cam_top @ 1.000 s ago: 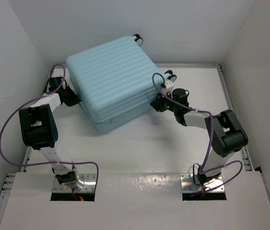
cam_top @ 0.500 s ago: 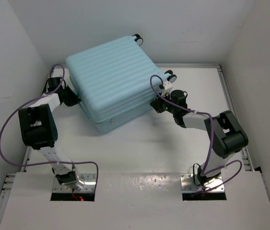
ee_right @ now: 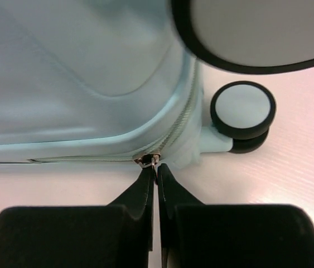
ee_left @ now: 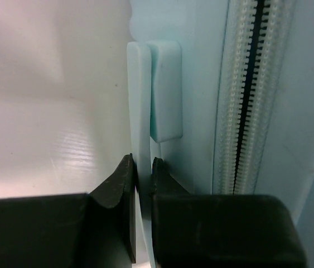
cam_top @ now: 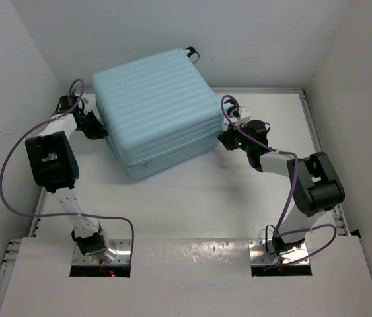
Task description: Pack the luggage
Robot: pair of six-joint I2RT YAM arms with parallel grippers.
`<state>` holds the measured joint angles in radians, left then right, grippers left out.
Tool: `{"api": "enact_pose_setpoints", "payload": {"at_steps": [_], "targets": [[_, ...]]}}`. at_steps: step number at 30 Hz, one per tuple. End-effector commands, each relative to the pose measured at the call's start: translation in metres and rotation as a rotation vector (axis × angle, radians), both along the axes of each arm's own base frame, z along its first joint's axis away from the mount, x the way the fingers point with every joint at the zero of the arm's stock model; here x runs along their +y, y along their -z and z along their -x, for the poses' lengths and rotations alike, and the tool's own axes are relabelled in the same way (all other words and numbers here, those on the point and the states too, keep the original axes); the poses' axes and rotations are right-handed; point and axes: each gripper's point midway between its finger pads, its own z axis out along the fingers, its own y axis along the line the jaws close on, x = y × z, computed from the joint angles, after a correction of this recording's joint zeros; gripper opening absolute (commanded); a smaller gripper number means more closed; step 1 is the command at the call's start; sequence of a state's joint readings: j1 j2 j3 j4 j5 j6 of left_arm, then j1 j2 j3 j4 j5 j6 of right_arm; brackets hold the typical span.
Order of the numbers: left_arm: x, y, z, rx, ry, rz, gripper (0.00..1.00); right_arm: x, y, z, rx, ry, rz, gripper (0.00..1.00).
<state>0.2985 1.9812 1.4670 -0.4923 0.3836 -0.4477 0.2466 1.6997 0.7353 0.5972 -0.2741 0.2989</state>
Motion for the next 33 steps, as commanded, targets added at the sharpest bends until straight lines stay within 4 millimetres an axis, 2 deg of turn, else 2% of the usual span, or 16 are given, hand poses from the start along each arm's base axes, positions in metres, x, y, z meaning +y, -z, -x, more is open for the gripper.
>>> {"api": "enact_pose_setpoints", "payload": {"at_steps": [1, 6, 11, 12, 13, 14, 15, 16, 23, 24, 25, 26, 28, 29, 30, 33], "targets": [[0.089, 0.026, -0.001, 0.044, -0.117, -0.246, 0.00, -0.056, -0.017, -0.036, -0.061, 0.196, 0.026, 0.00], [0.109, 0.031, -0.015, 0.048, -0.120, -0.326, 0.00, -0.082, -0.010, -0.053, -0.017, 0.270, -0.004, 0.00], [0.139, 0.006, -0.071, -0.093, -0.109, -0.408, 0.00, -0.094, 0.008, -0.084, 0.028, 0.311, -0.058, 0.00], [0.142, 0.016, -0.077, -0.086, -0.100, -0.411, 0.00, -0.095, 0.006, -0.089, 0.022, 0.301, -0.072, 0.00], [0.143, 0.002, -0.093, -0.134, -0.085, -0.438, 0.00, -0.093, -0.006, -0.102, -0.009, 0.296, -0.094, 0.00], [0.138, 0.002, -0.099, -0.143, -0.064, -0.448, 0.00, -0.094, 0.010, -0.104, 0.030, 0.292, -0.116, 0.00], [0.134, 0.011, -0.104, -0.136, -0.053, -0.445, 0.00, -0.094, -0.006, -0.119, -0.006, 0.294, -0.144, 0.00], [0.135, 0.005, -0.111, -0.163, -0.051, -0.445, 0.00, -0.091, 0.010, -0.121, 0.037, 0.290, -0.172, 0.00], [0.117, 0.031, -0.116, -0.149, 0.027, -0.443, 0.00, -0.074, -0.004, -0.176, -0.005, 0.234, -0.315, 0.00], [0.117, 0.031, -0.116, -0.149, 0.027, -0.444, 0.00, -0.073, 0.003, -0.179, 0.007, 0.233, -0.328, 0.00], [0.110, 0.031, -0.117, -0.156, 0.050, -0.442, 0.00, -0.067, -0.012, -0.190, -0.038, 0.217, -0.334, 0.00], [0.110, 0.031, -0.117, -0.156, 0.050, -0.442, 0.00, -0.067, 0.004, -0.193, -0.018, 0.221, -0.334, 0.00], [0.102, 0.029, -0.122, -0.172, 0.066, -0.438, 0.00, -0.058, 0.007, -0.199, -0.004, 0.214, -0.362, 0.00], [0.094, 0.029, -0.124, -0.180, 0.084, -0.426, 0.00, -0.054, -0.014, -0.213, -0.055, 0.199, -0.373, 0.00], [0.092, 0.029, -0.124, -0.184, 0.089, -0.420, 0.00, -0.053, 0.006, -0.216, -0.019, 0.209, -0.384, 0.00], [0.080, 0.017, -0.128, -0.220, 0.117, -0.402, 0.00, -0.036, 0.001, -0.242, -0.035, 0.185, -0.407, 0.00]]}}
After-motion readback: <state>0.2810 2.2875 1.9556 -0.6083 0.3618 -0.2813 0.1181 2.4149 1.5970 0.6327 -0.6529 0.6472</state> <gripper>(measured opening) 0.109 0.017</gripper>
